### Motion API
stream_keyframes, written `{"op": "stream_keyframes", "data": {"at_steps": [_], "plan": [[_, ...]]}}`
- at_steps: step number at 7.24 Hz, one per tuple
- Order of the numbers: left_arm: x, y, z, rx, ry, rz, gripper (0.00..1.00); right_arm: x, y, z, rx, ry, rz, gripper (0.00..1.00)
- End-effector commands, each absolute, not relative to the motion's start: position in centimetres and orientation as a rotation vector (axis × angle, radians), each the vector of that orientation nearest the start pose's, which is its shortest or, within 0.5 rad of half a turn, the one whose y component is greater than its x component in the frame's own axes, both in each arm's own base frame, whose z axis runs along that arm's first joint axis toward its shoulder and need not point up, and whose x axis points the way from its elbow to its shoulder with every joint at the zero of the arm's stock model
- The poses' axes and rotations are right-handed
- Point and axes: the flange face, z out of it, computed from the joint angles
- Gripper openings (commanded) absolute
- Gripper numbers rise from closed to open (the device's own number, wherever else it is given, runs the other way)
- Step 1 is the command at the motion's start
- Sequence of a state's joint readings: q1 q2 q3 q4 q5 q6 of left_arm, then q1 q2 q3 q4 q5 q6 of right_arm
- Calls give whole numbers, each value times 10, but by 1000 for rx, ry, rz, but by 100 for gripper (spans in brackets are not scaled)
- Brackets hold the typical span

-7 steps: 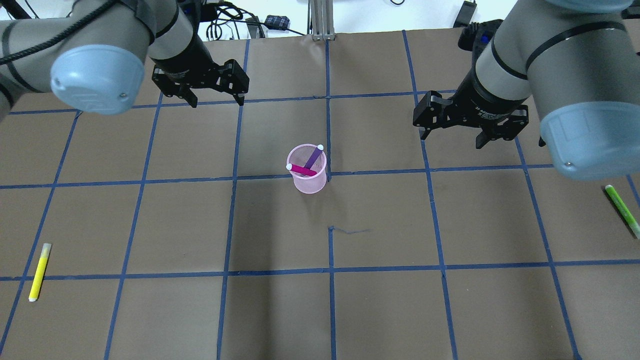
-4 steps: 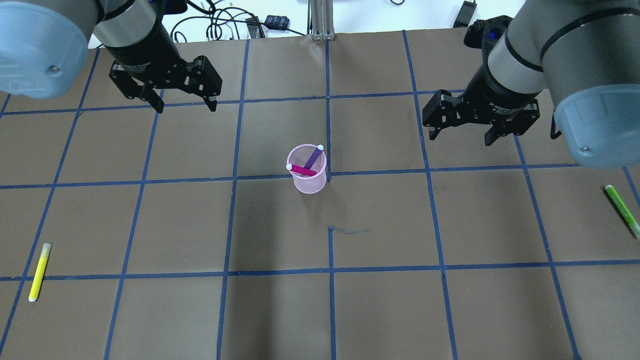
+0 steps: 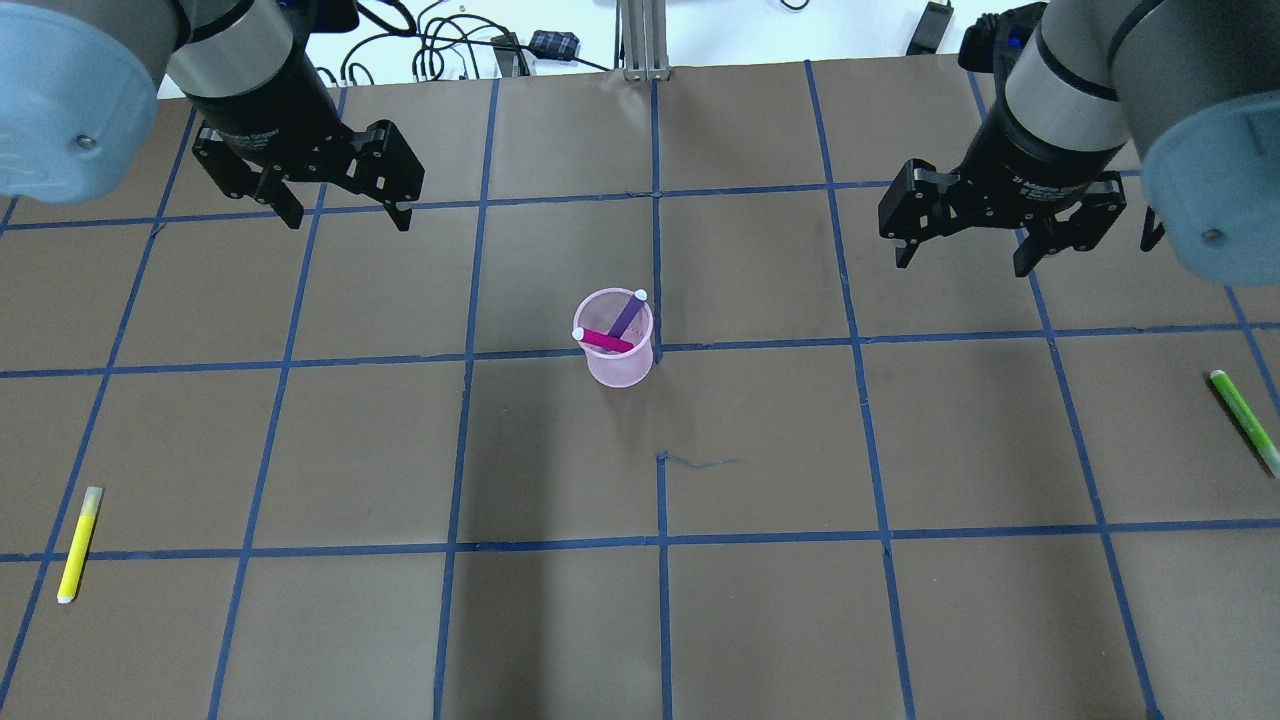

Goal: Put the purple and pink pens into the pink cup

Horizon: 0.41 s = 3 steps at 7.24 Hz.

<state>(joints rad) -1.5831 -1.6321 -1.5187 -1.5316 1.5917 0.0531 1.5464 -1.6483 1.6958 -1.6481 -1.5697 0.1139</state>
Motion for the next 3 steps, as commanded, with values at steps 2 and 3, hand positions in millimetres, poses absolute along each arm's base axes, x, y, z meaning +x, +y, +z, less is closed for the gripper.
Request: {"op": "stream_keyframes", "data": {"at_steps": [2,3], "plan": [[-140,-519,488,96,3127,-84,100,121,-465,471,220,3139,-63,100],[-140,-515,494,97,3122,-100,100,121,-466,470,220,3139,-63,100]]}}
